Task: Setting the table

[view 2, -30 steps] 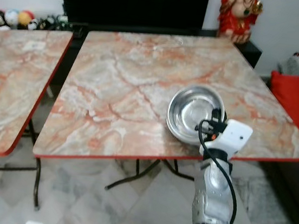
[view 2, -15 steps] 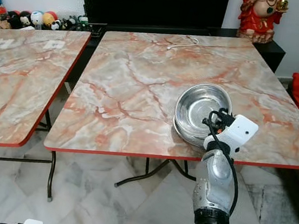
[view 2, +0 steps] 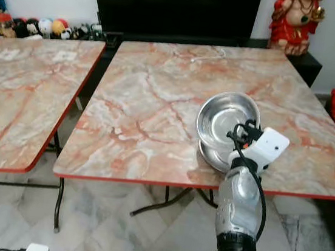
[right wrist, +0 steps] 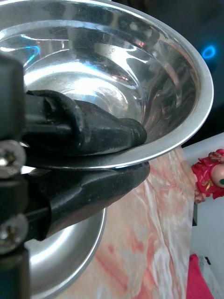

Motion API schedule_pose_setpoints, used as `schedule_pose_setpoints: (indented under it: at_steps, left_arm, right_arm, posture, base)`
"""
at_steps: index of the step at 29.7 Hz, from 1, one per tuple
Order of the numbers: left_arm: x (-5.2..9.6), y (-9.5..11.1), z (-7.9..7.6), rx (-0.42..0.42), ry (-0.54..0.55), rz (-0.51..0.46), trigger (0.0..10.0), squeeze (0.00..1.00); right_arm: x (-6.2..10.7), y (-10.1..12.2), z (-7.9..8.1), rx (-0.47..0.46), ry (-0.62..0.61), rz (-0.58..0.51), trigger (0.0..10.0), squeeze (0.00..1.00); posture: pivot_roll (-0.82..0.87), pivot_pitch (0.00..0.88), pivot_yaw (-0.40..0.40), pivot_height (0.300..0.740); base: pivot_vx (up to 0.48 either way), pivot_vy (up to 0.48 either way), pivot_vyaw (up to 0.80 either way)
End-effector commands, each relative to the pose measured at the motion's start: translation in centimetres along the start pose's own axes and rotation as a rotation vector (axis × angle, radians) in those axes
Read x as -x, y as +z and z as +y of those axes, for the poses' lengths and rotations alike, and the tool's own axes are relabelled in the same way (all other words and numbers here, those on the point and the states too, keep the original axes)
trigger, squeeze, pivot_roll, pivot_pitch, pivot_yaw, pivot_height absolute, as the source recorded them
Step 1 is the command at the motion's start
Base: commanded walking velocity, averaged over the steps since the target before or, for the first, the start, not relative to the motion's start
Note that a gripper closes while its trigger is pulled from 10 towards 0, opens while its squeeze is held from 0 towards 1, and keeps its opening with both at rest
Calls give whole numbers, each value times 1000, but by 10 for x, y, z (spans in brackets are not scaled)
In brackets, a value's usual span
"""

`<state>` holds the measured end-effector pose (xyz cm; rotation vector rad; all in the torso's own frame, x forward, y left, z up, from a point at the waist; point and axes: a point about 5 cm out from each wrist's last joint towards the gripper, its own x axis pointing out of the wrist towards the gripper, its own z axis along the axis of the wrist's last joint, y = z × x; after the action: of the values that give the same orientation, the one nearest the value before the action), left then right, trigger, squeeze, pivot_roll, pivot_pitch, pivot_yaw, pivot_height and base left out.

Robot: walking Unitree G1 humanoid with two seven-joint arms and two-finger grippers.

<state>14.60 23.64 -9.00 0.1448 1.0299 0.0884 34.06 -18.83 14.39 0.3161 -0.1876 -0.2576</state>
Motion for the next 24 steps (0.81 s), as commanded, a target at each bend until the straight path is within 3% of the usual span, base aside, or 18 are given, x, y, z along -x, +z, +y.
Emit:
schedule_pose_setpoints:
  at_steps: [1, 11, 19, 24]
  left_arm:
    - [0, 2, 3, 2, 10, -9, 10000, 0]
    - [1, -1, 4, 8, 18, -11, 10000, 0]
    - [1, -4, 4, 3, 18, -5, 10000, 0]
    - [2, -4, 4, -10, 19, -2, 10000, 0]
  right_arm:
    - [-2, 4, 3, -12, -1, -20, 10000, 0]
    - [6, 10, -10, -64, -89, -79, 10000, 0]
    - [30, 6, -27, -41, -227, -83, 10000, 0]
    - [44, 15, -42, -98, -344, -108, 10000, 0]
  posture:
    - [-128, 0, 63, 740]
    - [-134, 0, 58, 740]
    - [-133, 0, 53, 740]
    - [-143, 0, 54, 740]
  base:
    - [375, 0, 0]
    - [55, 0, 0]
    - [0, 0, 0]
    - [0, 0, 0]
